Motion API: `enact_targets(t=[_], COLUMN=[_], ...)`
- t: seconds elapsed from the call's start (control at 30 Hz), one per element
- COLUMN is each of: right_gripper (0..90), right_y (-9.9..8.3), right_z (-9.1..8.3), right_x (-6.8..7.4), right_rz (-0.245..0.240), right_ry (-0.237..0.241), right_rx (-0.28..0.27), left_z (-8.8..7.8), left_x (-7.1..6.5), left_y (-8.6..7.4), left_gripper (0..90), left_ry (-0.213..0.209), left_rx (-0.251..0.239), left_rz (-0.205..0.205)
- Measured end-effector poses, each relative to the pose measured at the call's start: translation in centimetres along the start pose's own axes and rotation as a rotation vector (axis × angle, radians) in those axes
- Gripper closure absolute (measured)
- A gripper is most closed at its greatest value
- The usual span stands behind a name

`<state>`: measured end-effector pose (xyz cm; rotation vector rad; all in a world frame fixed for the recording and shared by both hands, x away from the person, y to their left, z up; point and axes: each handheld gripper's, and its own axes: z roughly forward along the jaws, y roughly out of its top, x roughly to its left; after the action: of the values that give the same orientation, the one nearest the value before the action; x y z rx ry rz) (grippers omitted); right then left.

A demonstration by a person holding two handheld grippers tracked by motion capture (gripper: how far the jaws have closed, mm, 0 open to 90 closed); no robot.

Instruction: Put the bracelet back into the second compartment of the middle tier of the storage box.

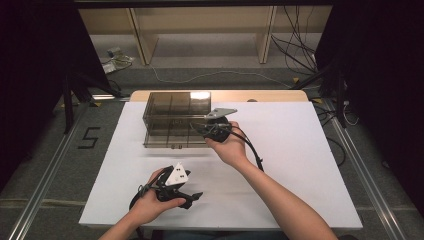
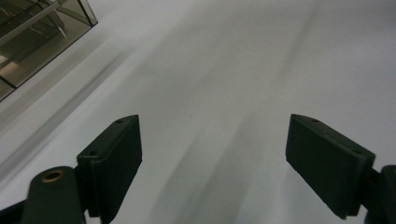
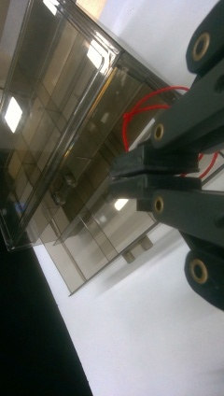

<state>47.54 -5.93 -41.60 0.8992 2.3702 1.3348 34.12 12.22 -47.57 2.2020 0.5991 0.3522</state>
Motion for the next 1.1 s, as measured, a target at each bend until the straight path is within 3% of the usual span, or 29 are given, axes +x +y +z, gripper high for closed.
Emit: enact_targets(t=[1.1], right_gripper=[88.8], right_y=[1.3], right_z=[1.5], right_x=[0.9], right_rz=[-0.025], right_ry=[0.015], right_rx=[0.015], left_z=[0.0], left_x=[0.0], left_y=[0.0], left_gripper=[18.6], left_ry=[-0.002], left_rx=[-0.004], left_rz=[0.003])
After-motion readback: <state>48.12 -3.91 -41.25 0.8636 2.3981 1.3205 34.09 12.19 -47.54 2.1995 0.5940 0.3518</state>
